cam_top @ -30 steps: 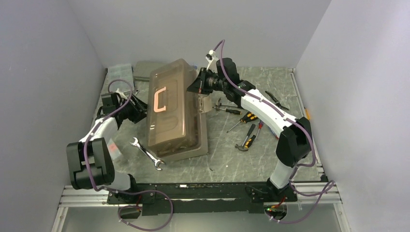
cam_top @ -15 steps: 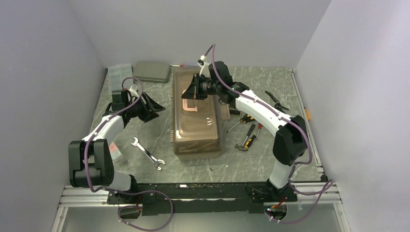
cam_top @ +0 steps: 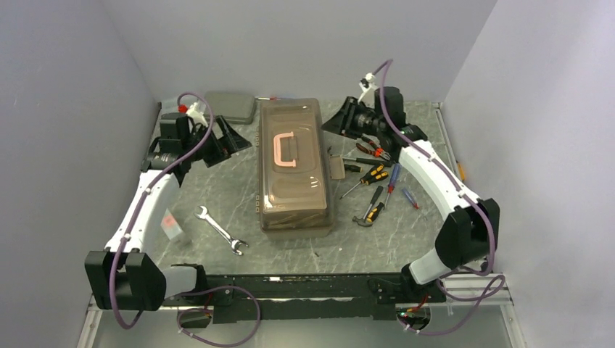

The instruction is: Pack the tool kit

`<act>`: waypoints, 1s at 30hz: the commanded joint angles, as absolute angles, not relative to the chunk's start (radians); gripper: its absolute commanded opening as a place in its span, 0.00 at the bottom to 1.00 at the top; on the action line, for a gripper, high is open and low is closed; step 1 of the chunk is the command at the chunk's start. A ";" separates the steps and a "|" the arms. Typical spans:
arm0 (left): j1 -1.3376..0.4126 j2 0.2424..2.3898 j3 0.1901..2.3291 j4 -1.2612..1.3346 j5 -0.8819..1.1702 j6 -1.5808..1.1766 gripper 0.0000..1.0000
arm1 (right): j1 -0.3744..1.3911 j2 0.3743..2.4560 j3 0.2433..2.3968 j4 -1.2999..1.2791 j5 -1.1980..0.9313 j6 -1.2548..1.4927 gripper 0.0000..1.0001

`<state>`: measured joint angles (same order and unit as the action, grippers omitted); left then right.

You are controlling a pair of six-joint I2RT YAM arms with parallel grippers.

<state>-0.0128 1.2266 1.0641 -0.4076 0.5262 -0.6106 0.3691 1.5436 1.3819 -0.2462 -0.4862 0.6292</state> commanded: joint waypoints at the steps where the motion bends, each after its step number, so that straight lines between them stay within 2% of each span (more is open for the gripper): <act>1: -0.132 1.245 1.195 -0.521 0.411 -0.560 0.99 | 0.310 1.474 1.288 -0.225 -0.525 0.601 0.42; 3: -0.184 1.275 1.266 -0.576 0.336 -0.539 0.99 | 0.296 1.459 1.248 -0.212 -0.532 0.603 0.56; 5: -0.242 1.306 1.351 -0.648 0.235 -0.507 0.99 | 0.291 1.443 1.224 -0.206 -0.529 0.600 0.62; 10: -0.318 1.371 1.488 -0.749 0.132 -0.493 0.96 | 0.305 1.444 1.260 -0.195 -0.602 0.609 0.64; 14: -0.315 1.349 1.465 -0.708 0.135 -0.502 0.94 | 0.404 1.480 1.388 -0.285 -0.549 0.607 0.74; 25: -0.189 1.207 1.367 -0.695 0.177 -0.451 0.91 | 0.659 1.677 1.673 -0.503 -0.198 0.754 0.78; 30: -0.143 1.155 1.323 -0.701 0.203 -0.429 0.91 | 0.729 1.784 1.789 -0.581 -0.110 0.768 0.79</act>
